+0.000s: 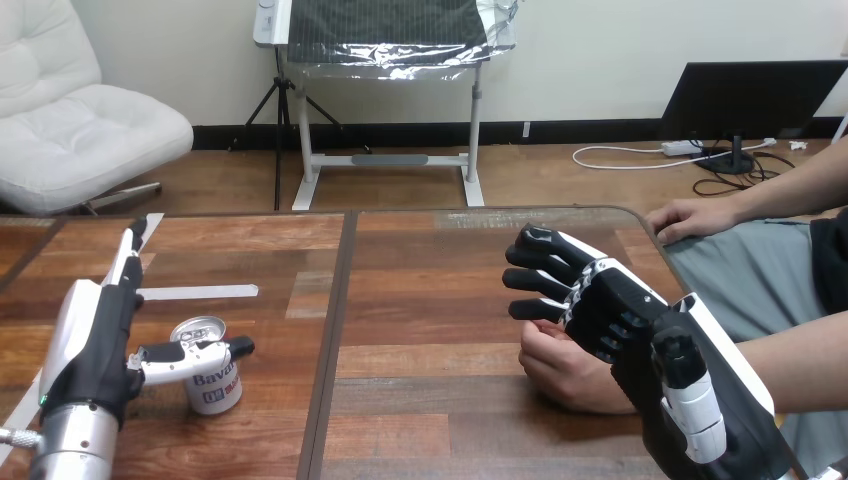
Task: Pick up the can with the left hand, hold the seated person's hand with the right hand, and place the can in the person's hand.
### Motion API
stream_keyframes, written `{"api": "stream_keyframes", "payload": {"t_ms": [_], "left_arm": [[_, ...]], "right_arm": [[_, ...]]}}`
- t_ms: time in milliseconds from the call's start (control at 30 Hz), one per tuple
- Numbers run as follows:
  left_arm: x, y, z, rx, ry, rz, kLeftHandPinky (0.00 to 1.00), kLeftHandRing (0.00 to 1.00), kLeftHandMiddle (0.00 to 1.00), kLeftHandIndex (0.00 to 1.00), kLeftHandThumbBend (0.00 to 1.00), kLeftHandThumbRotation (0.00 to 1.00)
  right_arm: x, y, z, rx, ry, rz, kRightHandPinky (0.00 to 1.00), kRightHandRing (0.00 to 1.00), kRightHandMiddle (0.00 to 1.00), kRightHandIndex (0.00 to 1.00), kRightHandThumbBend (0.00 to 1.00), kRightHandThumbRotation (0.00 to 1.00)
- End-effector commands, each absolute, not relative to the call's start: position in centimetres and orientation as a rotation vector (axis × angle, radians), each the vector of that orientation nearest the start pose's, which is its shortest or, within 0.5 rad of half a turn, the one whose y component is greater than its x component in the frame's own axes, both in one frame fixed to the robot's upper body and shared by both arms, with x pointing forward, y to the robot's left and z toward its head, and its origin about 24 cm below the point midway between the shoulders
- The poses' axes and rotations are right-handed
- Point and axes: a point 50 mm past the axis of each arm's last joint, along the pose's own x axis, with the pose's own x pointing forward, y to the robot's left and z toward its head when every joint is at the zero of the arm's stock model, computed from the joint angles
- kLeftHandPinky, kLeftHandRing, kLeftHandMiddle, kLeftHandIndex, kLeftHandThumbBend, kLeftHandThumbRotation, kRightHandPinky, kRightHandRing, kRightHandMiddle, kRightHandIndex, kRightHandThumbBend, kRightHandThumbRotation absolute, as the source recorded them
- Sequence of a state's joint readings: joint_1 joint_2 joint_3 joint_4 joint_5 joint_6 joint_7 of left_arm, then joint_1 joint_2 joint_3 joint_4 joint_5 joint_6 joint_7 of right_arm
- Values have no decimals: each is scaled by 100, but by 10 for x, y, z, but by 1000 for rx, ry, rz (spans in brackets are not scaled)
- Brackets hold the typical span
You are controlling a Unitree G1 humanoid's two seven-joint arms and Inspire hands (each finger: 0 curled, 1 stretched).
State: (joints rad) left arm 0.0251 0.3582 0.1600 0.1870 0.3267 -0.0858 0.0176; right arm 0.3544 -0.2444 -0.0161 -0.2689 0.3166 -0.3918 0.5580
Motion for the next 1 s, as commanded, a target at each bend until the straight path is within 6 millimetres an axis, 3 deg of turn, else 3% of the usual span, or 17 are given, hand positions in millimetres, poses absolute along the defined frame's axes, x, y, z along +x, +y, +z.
{"api": "stream_keyframes", "payload": {"t_ms": [0,267,567,967], "left_arm": [[260,263,52,723,58,128,86,97,100,100,89,6],[264,266,51,802,81,110,86,97,100,100,88,6],[268,268,50,937,126,95,82,95,97,97,89,15],[273,270,47,959,174,83,80,95,98,97,89,18]], "right_arm": [[180,-179,91,-65,-412,507,79,85,88,87,82,98],[181,-179,91,-67,-414,508,78,85,87,87,82,98],[181,-179,92,-65,-417,509,79,85,88,87,82,98],[181,-180,92,-73,-423,508,79,85,88,87,82,98]]}}
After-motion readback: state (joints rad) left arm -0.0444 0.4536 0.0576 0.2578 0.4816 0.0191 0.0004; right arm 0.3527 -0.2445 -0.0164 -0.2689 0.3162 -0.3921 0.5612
